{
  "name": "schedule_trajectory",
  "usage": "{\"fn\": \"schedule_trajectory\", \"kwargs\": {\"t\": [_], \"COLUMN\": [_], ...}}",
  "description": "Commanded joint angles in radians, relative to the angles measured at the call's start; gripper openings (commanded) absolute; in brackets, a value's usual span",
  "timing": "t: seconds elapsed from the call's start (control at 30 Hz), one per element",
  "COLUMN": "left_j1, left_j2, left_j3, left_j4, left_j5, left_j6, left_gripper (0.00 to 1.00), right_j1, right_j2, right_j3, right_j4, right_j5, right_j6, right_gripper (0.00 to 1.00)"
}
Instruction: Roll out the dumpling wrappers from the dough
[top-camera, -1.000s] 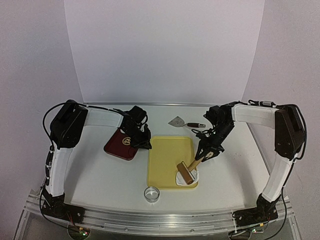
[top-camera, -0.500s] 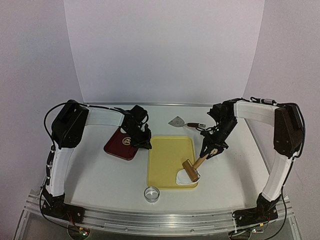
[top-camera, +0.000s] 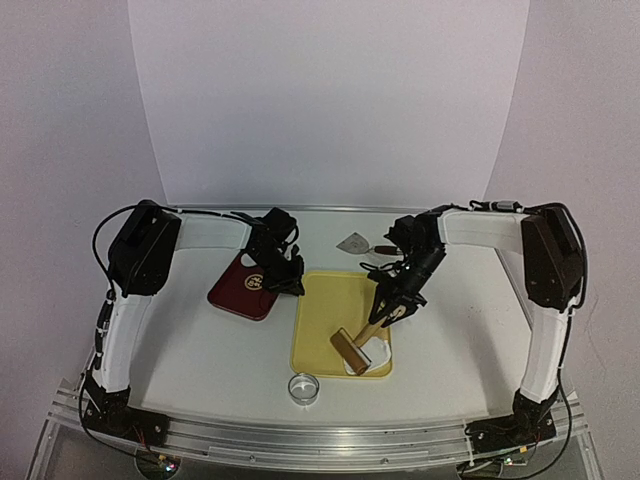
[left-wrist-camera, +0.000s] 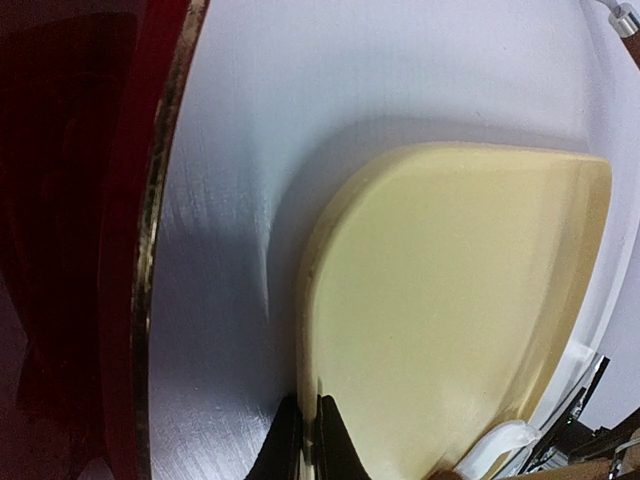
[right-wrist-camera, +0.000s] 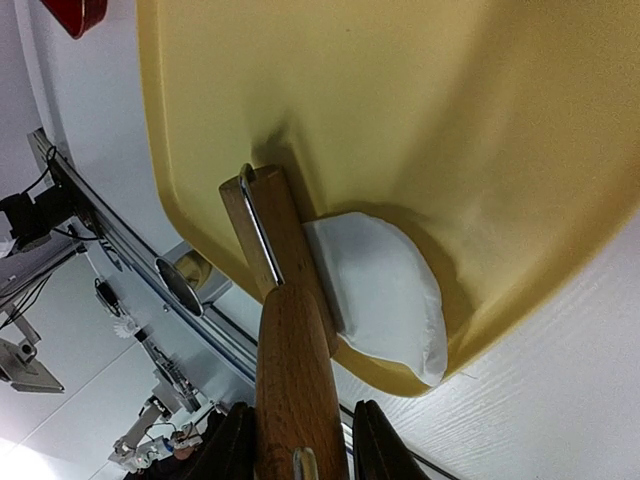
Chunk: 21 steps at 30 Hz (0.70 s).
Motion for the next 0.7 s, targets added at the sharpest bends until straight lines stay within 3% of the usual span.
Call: {"fn": "schedule_trajectory", "kwargs": {"t": [0.0,0.43,0.67], "left_j1": [0.025,0.025,0.025], "left_j2": [0.054,0.052,0.022], "left_j3": [0.025,0.018,-0.009], "left_j4": [-0.028,-0.027,-0.006], "left_j5": [-0.073,-0.06,-0.068], "left_j6": [0.052,0.061,0.074], "left_gripper": [0.0,0.0,0.0], "right_j1": [0.04,0.076,0.07], "right_j2": [0.177,0.239,0.178], "right_j3": [-0.05,0.075,0.186], "right_j4": [0.068,0.077,0.051], "right_j5": [0.484,0.463,0.516], "right_j6": [0.061,0.093,0.126], "right_gripper": [0.0,0.0,0.0]}}
